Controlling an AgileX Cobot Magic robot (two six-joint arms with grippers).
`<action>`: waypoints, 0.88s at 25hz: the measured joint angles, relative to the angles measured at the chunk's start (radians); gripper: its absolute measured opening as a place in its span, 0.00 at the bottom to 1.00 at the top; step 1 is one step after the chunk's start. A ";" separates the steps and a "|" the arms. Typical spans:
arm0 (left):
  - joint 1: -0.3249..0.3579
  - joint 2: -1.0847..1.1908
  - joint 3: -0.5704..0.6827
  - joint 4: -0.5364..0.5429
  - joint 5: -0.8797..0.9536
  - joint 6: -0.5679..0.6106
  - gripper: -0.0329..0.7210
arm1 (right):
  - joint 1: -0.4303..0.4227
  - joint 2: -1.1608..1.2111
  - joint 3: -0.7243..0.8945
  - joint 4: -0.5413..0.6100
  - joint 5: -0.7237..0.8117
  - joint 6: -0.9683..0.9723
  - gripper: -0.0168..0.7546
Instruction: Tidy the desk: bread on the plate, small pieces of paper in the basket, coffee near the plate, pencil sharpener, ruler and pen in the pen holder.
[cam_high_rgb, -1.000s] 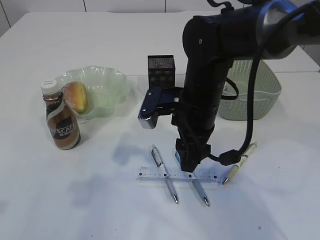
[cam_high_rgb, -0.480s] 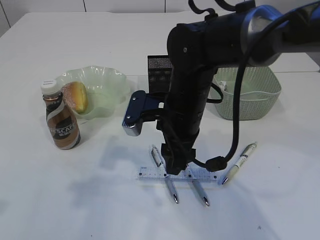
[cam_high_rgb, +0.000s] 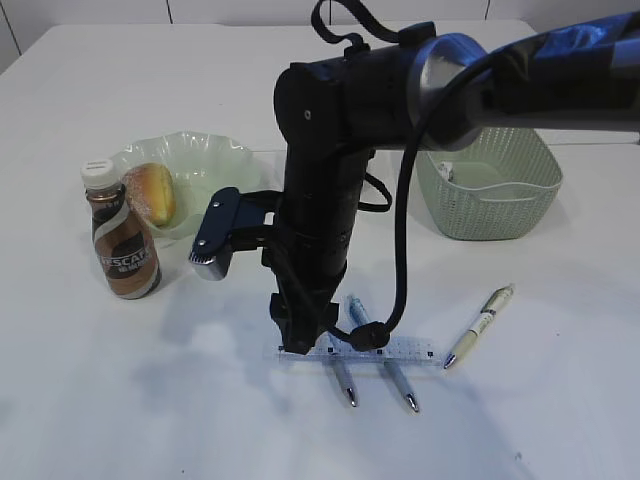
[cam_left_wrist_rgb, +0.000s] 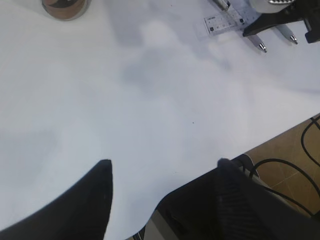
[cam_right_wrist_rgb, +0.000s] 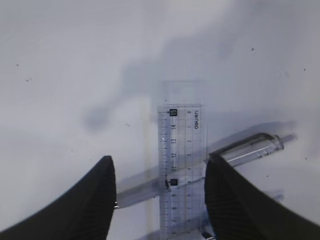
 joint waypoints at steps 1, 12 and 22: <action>0.000 0.000 0.000 0.001 0.000 0.000 0.65 | 0.000 0.005 -0.001 0.000 0.002 0.001 0.60; 0.000 0.000 0.000 0.003 0.000 0.000 0.65 | 0.001 0.058 -0.004 -0.002 -0.002 0.004 0.60; 0.000 0.000 0.000 0.003 0.000 0.000 0.65 | 0.006 0.067 -0.006 -0.010 -0.034 0.004 0.61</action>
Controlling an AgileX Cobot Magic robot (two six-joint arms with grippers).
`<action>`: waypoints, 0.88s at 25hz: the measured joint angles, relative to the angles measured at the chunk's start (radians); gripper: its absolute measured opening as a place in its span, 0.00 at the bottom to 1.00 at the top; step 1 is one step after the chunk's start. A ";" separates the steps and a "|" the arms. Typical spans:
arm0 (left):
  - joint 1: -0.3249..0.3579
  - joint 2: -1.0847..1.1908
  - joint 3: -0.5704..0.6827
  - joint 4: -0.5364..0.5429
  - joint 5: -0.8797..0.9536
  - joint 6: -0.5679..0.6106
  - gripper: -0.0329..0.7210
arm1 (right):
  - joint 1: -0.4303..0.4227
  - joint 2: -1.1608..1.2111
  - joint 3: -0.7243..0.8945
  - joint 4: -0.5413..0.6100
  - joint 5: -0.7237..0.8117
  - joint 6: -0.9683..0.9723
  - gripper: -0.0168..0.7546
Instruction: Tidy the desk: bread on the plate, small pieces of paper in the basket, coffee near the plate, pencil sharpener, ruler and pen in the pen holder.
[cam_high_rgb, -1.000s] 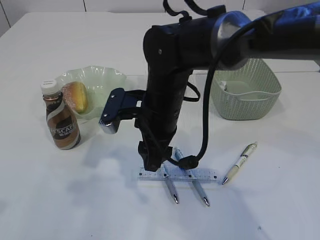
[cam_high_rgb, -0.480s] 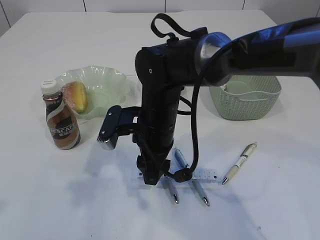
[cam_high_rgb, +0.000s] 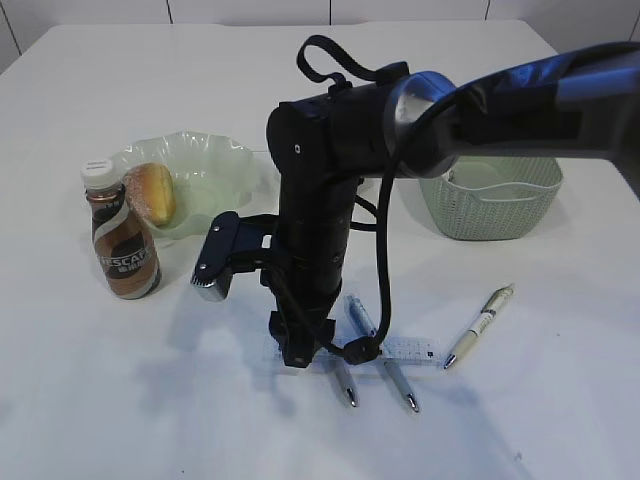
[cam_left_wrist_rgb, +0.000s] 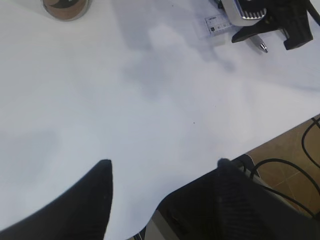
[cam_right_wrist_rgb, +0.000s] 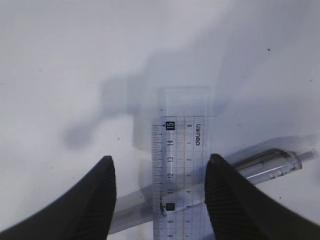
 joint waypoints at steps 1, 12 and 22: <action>0.000 0.000 0.000 0.000 0.000 0.000 0.65 | 0.000 0.000 -0.002 -0.002 0.000 0.000 0.61; 0.000 0.000 0.000 0.000 0.000 0.000 0.65 | 0.002 0.016 -0.005 -0.002 -0.031 0.002 0.62; 0.000 0.000 0.000 0.000 0.000 0.000 0.65 | 0.002 0.016 -0.005 -0.002 -0.055 0.002 0.64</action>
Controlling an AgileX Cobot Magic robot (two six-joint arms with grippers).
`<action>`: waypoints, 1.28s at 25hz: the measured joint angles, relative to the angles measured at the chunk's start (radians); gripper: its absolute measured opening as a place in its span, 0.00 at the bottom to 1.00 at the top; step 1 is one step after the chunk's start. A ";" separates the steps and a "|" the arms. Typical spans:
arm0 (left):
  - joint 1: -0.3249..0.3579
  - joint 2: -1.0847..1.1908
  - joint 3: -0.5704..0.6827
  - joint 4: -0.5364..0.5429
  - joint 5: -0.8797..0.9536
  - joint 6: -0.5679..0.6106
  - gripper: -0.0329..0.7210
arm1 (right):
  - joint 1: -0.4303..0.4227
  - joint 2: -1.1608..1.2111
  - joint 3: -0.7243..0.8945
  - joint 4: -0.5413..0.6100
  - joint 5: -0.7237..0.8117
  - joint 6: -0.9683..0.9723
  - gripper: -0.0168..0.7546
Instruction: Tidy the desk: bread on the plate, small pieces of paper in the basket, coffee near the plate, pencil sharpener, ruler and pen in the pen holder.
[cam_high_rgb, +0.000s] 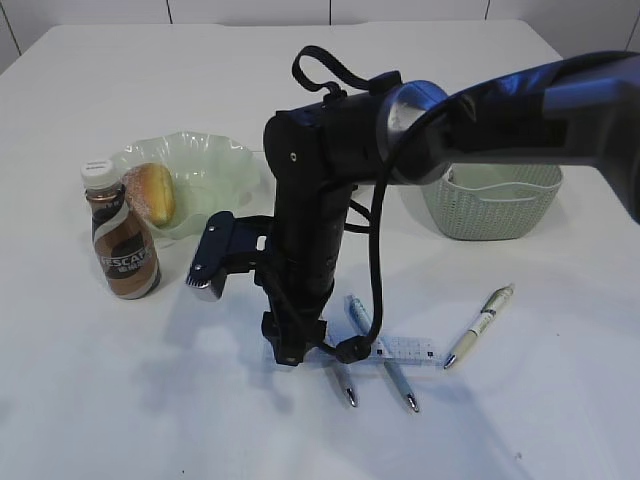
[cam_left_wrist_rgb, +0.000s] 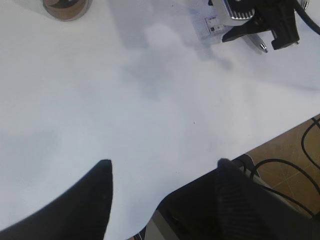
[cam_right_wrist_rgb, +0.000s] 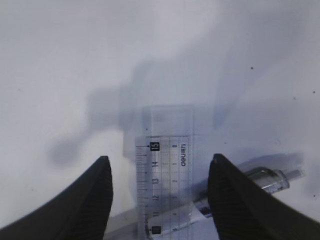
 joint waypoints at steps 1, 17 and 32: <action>0.000 0.000 0.000 0.000 0.000 0.000 0.65 | 0.000 0.007 0.000 0.000 0.000 0.000 0.64; 0.000 0.000 0.000 0.006 -0.002 0.000 0.65 | 0.000 0.054 -0.004 0.002 -0.013 0.002 0.64; 0.000 0.000 0.000 0.012 -0.002 0.000 0.65 | 0.000 0.061 -0.042 0.002 0.053 0.002 0.39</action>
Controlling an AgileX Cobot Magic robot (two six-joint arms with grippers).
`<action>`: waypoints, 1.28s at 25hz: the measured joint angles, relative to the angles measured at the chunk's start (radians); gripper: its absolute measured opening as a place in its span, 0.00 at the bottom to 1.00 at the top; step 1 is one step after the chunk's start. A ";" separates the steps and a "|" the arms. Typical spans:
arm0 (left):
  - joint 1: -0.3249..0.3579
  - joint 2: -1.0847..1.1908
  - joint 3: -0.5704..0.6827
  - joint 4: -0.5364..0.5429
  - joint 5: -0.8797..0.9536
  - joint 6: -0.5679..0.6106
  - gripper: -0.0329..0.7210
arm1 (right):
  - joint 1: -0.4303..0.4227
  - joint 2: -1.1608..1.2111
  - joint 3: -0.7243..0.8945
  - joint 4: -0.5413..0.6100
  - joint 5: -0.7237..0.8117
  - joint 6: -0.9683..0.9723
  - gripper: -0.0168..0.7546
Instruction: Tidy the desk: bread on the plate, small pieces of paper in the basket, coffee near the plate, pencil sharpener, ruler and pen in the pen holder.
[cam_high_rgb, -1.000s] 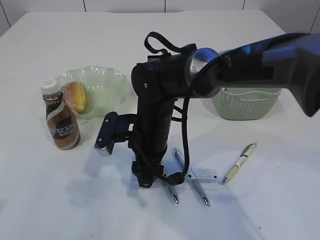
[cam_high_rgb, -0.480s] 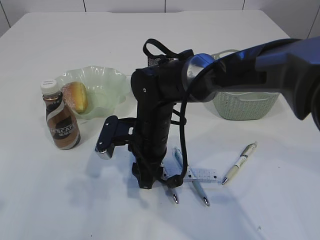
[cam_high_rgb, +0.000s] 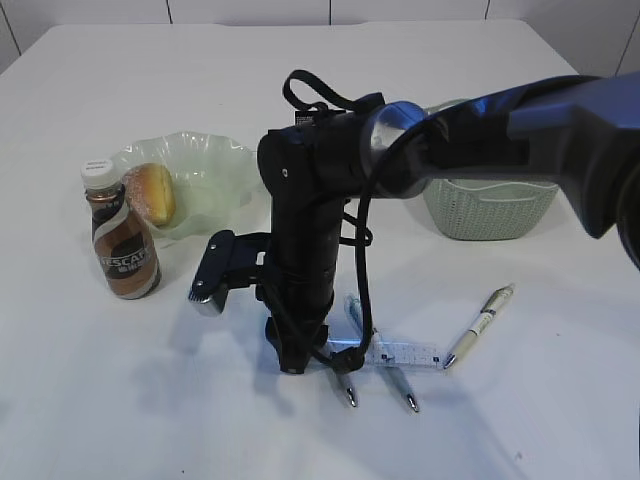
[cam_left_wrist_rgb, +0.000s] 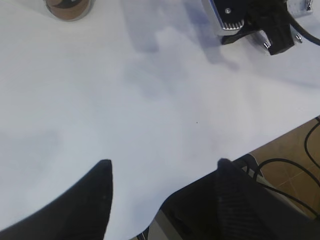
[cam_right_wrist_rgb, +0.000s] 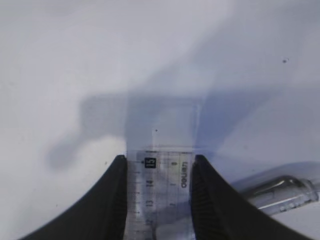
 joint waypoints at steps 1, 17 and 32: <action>0.000 0.000 0.000 0.000 0.000 0.000 0.65 | 0.000 0.000 0.000 0.000 0.000 0.000 0.39; 0.000 0.000 0.000 0.002 0.000 0.000 0.65 | 0.000 -0.128 -0.220 0.195 0.001 0.000 0.39; 0.000 0.000 0.000 0.002 0.000 0.000 0.65 | -0.117 -0.130 -0.270 0.567 -0.413 0.008 0.39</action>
